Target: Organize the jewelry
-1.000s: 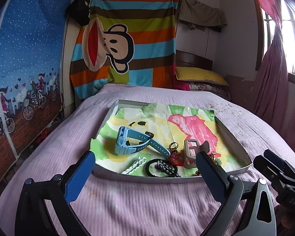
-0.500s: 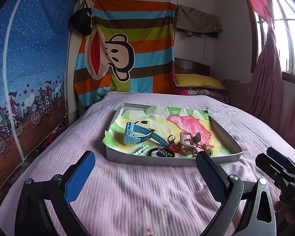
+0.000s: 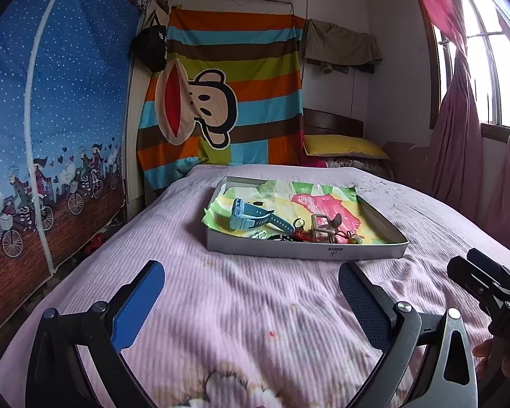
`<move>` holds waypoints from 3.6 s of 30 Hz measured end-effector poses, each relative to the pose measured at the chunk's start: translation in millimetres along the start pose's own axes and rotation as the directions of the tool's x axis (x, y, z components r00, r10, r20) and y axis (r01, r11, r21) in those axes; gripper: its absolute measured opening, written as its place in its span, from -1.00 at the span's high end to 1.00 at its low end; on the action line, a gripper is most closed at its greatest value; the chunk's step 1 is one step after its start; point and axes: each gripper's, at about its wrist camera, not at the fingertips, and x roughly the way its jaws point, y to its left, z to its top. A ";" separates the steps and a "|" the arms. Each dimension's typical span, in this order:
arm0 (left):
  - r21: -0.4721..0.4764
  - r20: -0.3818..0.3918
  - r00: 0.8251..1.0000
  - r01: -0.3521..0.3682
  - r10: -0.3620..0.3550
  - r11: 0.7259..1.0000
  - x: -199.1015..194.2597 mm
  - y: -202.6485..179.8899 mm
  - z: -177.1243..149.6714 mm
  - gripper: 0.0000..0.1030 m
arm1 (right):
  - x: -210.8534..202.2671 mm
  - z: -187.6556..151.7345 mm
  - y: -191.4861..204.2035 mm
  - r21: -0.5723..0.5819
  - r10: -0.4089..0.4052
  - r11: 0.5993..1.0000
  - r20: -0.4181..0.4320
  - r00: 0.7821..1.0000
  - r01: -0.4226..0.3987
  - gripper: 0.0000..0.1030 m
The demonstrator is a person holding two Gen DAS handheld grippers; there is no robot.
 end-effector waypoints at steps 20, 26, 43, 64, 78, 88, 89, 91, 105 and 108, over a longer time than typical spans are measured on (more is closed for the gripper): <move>0.014 0.012 0.999 -0.033 0.033 0.999 -20.0 4.6 -39.2 -1.00 | -26.7 -25.5 9.4 -0.027 -0.039 0.999 0.024 0.999 0.040 -0.97; 0.028 0.007 0.999 -0.033 0.033 0.999 -19.0 2.5 -41.9 -1.00 | -22.9 -29.1 9.0 -0.024 -0.041 0.999 0.011 0.999 0.041 -0.97; 0.030 0.006 0.999 -0.034 0.034 0.999 -19.1 3.1 -42.7 -1.00 | -22.9 -29.2 8.7 -0.023 -0.042 0.999 0.012 0.999 0.042 -0.97; 0.034 0.006 0.999 -0.032 0.032 0.999 -19.1 6.7 -44.2 -1.00 | -22.5 -29.8 8.4 -0.023 -0.043 0.999 0.013 0.999 0.043 -0.97; 0.037 0.007 0.999 -0.033 0.033 0.999 -19.1 6.1 -44.3 -1.00 | -22.3 -30.0 8.4 -0.023 -0.042 0.999 0.012 0.999 0.042 -0.97; 0.038 0.008 0.999 -0.034 0.034 0.999 -20.0 6.9 -44.4 -1.00 | -22.3 -30.2 8.0 -0.023 -0.042 0.999 0.012 0.999 0.042 -0.97; 0.038 0.008 0.999 -0.034 0.034 0.999 -19.8 5.8 -44.2 -1.00 | -22.1 -30.5 7.9 -0.023 -0.042 0.999 0.012 0.999 0.042 -0.97; 0.037 0.007 0.999 -0.034 0.033 0.999 -19.8 6.1 -44.4 -1.00 | -22.4 -30.2 8.0 -0.023 -0.041 0.999 0.011 0.999 0.042 -0.97; 0.039 0.008 0.999 -0.034 0.034 0.999 -19.8 6.3 -44.9 -1.00 | -22.0 -30.6 8.0 -0.024 -0.041 0.999 0.013 0.999 0.041 -0.97; 0.038 0.007 0.999 -0.034 0.034 0.999 -19.7 6.2 -45.1 -1.00 | -22.0 -30.7 8.0 -0.023 -0.042 0.999 0.011 0.999 0.042 -0.97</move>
